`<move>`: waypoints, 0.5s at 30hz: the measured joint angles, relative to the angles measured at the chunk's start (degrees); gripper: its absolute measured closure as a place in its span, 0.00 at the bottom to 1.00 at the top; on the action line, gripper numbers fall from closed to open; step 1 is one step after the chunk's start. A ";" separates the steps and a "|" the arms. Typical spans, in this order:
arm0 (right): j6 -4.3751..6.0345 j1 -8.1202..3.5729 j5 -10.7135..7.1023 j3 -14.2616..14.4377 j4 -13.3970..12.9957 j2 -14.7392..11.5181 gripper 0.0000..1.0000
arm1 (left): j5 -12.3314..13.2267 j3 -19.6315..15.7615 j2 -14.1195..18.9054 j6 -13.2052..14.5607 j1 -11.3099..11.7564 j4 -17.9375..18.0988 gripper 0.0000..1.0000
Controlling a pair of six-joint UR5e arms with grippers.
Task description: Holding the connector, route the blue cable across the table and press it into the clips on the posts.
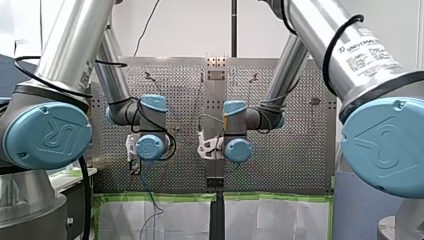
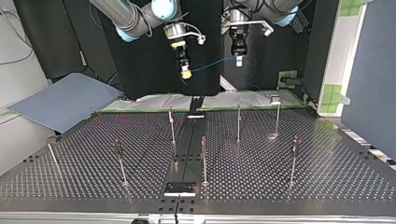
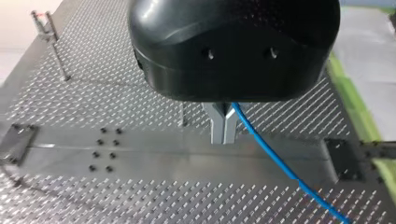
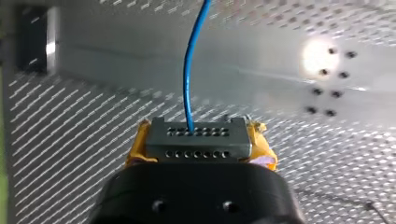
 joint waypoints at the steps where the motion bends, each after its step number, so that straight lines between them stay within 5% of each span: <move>1: 0.36 -0.04 -0.39 -0.44 0.46 -0.44 1.00 | -0.35 0.29 0.40 -0.03 0.18 -0.36 1.00; 8: 3.72 -0.22 -3.83 -3.97 3.98 -3.97 1.00 | -3.62 3.45 3.77 -0.73 1.59 -3.65 1.00; 15: 5.20 -0.54 -6.82 -7.28 7.29 -7.28 1.00 | -7.19 5.91 7.35 -0.22 3.05 -7.23 1.00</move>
